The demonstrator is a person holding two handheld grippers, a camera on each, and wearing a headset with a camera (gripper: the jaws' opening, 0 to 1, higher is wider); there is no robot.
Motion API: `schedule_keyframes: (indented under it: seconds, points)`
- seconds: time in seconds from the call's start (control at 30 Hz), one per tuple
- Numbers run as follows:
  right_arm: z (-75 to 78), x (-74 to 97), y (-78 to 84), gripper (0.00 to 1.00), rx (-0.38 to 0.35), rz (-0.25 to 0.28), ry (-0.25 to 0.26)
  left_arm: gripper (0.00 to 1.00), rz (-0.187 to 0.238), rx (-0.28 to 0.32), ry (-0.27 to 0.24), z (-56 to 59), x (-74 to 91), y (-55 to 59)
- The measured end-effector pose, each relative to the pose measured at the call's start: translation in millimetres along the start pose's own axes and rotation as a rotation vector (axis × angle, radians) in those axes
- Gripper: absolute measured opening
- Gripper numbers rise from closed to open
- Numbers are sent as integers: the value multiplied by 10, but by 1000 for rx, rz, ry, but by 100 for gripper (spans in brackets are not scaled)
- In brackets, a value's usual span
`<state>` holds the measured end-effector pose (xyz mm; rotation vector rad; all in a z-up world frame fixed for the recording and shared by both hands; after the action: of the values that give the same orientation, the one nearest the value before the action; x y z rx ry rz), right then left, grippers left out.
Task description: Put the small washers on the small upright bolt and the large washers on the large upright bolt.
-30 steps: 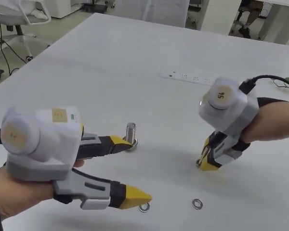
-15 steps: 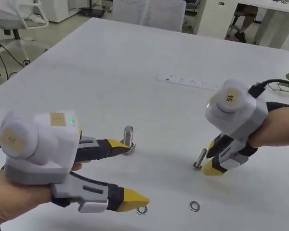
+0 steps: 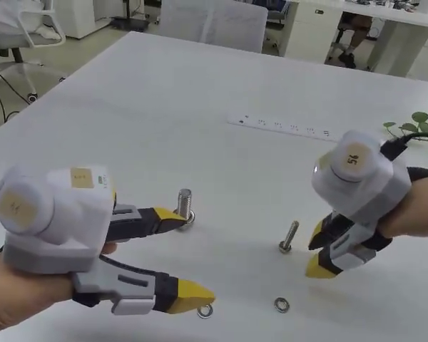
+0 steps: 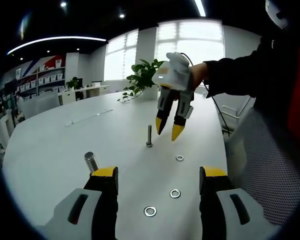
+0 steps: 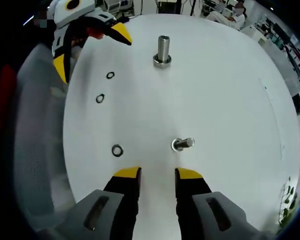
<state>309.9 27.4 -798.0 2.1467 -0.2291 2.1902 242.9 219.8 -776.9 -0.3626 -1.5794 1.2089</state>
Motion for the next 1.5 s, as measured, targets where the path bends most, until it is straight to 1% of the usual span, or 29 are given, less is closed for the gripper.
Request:
schedule_keyframes:
  seconds: [0.07, 0.33, 0.5, 0.67, 0.97, 1.13, 1.23, 1.3, 1.37, 1.5]
  points:
    - [-30, 9, 0, 29, -3, 9, -4, 65, 0, -2, -1, 1, 4, -1]
    - [-176, -27, 14, 29, 7, 5, -20, 65, 3, -3, -8, -9, 15, -11]
    - [-316, -87, -36, 29, 31, 2, -41, 65, 5, -6, -11, -17, 15, -29]
    - [-415, -168, -86, 28, 57, -7, -59, 65, 8, -8, -15, -29, 18, -41]
    - [-478, -252, -185, 26, 90, -2, -60, 65, 11, -11, -16, -29, 15, -61]
    - [-474, -269, -188, 25, 109, -11, -43, 65, 14, -10, -17, -33, 14, -65]
    - [-478, -280, -195, 24, 132, -27, -17, 65, 14, -12, -16, -30, 9, -63]
    - [-487, -278, -198, 24, 136, -31, -12, 65, 14, -12, -17, -29, 9, -63]
    - [-487, -277, -206, 23, 131, -29, -9, 65, 16, -11, -18, -30, 13, -66]
    - [-508, -279, -226, 19, 134, -21, -8, 65, 18, -11, -18, -24, 17, -68]
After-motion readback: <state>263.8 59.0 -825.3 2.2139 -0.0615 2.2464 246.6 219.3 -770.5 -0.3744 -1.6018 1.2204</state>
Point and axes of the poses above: the centre of the closed fingertips' face, and the gripper's own axes: x roughly backward along the fingers, z roughly to its right, y roughly out of its underside, the point moved 5 cm from there along x, roughly backward along the fingers, and after that the axes turned 12 degrees about -z, right-handed, at the moved point
